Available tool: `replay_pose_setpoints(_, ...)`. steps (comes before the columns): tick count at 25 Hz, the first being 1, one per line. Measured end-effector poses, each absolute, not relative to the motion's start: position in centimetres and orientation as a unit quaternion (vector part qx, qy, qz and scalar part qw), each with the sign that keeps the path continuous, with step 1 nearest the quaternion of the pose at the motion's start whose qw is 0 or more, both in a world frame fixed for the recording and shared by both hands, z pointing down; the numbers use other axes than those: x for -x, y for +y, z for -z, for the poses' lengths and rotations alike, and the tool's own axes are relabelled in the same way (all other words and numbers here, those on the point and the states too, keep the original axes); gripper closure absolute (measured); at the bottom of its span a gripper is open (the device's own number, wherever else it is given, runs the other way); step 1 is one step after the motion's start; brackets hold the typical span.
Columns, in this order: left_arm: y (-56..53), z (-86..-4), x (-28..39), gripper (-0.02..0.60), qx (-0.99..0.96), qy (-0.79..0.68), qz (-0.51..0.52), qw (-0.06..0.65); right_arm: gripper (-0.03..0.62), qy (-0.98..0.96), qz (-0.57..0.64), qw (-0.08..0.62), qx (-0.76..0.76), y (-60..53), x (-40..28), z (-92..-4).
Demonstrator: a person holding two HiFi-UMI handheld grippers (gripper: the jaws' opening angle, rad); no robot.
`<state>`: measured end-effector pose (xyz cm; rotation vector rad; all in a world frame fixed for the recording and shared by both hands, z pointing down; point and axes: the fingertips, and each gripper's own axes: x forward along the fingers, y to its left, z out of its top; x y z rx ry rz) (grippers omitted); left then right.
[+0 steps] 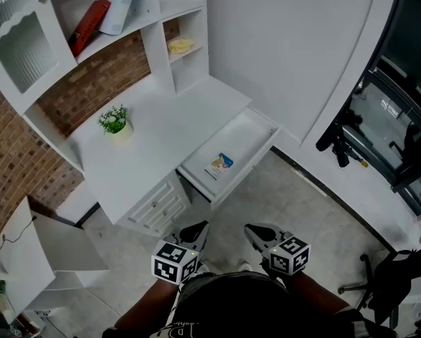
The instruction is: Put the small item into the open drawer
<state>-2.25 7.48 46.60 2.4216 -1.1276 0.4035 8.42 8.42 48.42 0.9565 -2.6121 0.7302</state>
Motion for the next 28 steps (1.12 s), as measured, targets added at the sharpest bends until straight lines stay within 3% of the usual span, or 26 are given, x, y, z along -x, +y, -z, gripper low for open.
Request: replay_pose_setpoints(28, 7.14, -46.21, 2.11, 0.563, -0.884, -0.391, -0.151, 0.206, 0.589, -0.895, -0.256, 0.137, -0.338, 8.22, -8.41, -48.79)
